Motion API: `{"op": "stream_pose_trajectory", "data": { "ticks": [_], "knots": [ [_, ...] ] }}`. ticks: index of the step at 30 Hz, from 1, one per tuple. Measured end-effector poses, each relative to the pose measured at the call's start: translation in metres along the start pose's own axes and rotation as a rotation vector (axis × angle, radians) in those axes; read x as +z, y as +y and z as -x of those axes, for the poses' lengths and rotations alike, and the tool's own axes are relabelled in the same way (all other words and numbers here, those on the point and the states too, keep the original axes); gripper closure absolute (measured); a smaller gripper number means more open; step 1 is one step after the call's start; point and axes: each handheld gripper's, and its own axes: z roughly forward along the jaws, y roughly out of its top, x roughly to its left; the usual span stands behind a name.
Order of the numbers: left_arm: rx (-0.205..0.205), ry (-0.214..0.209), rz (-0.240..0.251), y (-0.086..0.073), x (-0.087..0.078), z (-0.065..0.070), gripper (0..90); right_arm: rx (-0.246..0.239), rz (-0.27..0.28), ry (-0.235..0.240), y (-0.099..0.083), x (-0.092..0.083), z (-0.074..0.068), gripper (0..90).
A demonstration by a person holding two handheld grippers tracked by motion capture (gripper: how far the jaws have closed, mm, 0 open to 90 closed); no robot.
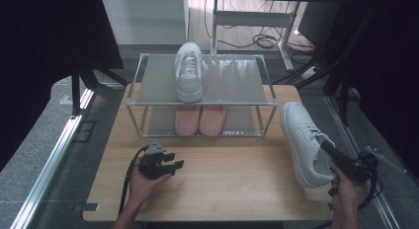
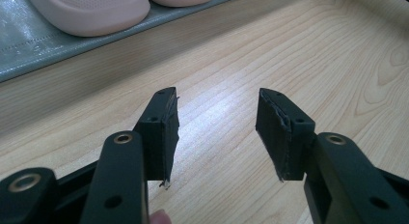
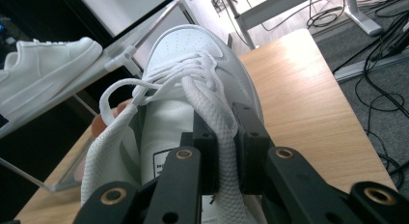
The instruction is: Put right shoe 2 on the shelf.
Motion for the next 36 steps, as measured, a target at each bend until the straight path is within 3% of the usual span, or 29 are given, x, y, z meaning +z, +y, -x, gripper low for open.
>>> {"op": "stream_pose_trajectory", "data": {
  "ticks": [10,29,36],
  "knots": [
    [-0.002,-0.001,0.003,0.000,-0.001,0.000,50.7,0.061,0.060,0.024,-0.003,-0.009,-0.005,81.7],
    [0.006,-0.004,-0.007,0.000,0.002,0.001,50.6,0.119,0.140,0.068,-0.002,-0.020,-0.017,81.5],
    [0.004,-0.003,-0.004,0.000,0.002,0.001,50.6,0.133,0.179,0.100,0.003,-0.023,-0.028,81.3]
  ]
}}
